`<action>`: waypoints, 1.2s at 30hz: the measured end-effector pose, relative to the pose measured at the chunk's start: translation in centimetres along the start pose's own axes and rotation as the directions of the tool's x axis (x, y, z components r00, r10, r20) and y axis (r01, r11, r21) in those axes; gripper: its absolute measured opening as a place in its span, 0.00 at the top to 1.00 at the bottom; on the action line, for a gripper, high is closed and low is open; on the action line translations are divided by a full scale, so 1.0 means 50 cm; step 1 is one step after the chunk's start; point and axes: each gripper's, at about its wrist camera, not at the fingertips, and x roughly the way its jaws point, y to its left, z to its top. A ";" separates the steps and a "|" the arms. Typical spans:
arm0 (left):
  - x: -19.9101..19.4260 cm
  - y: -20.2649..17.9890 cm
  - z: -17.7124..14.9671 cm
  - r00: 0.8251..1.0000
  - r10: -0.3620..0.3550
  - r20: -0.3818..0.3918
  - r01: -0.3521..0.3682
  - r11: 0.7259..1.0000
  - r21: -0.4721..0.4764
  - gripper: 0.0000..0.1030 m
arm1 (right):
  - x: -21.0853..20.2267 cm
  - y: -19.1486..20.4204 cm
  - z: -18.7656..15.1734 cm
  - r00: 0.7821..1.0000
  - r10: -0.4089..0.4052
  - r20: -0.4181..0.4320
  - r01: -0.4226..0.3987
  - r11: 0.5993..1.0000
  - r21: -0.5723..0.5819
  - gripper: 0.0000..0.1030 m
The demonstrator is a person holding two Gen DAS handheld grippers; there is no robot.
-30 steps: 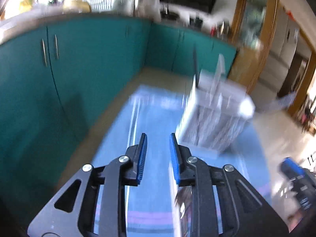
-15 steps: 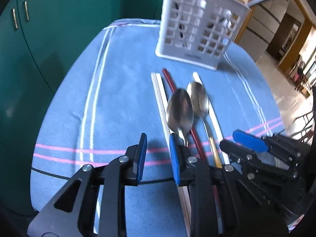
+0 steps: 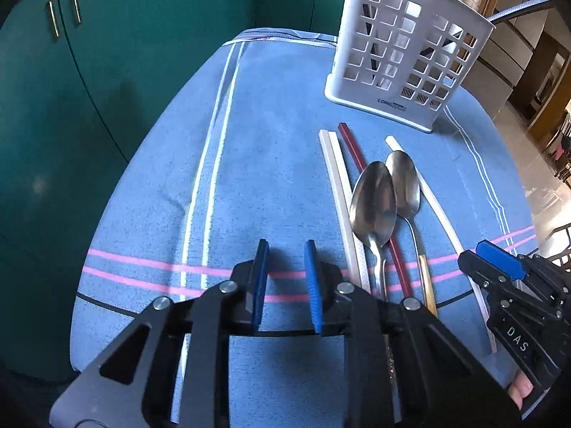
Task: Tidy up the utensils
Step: 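Grasp a white chopstick with the left gripper while the right gripper grasps another white chopstick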
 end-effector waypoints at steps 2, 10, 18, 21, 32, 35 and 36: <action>-0.007 -0.007 -0.003 0.999 -0.050 -0.008 0.050 0.999 0.000 0.80 | -0.001 0.001 -0.003 1.000 -0.002 0.000 0.002 1.000 -0.002 0.73; -0.010 -0.051 -0.020 0.997 -0.071 -0.022 0.072 0.996 0.056 0.80 | 0.001 0.009 -0.003 1.000 0.000 0.004 0.001 1.000 -0.006 0.73; 0.003 -0.070 -0.017 1.000 0.029 -0.007 -0.029 0.995 0.095 0.78 | -0.010 0.015 -0.018 1.000 -0.021 0.021 0.021 0.999 -0.026 0.72; 0.003 -0.053 -0.009 0.999 0.040 -0.012 -0.039 0.998 0.052 0.94 | -0.011 0.011 -0.021 1.000 -0.019 0.022 0.019 1.000 0.000 0.92; -0.017 -0.015 -0.018 0.997 -0.037 -0.063 0.036 0.999 -0.024 0.94 | -0.047 -0.033 -0.058 0.996 0.070 -0.049 -0.065 0.993 0.099 0.82; -0.013 -0.023 -0.001 0.999 0.000 -0.040 0.000 1.000 0.001 0.90 | -0.042 -0.028 -0.043 0.999 0.042 -0.027 -0.040 0.996 0.082 0.76; -0.008 -0.026 0.006 0.999 0.001 -0.035 -0.001 1.000 0.009 0.89 | -0.038 -0.030 -0.038 0.999 0.035 -0.024 -0.033 0.996 0.080 0.76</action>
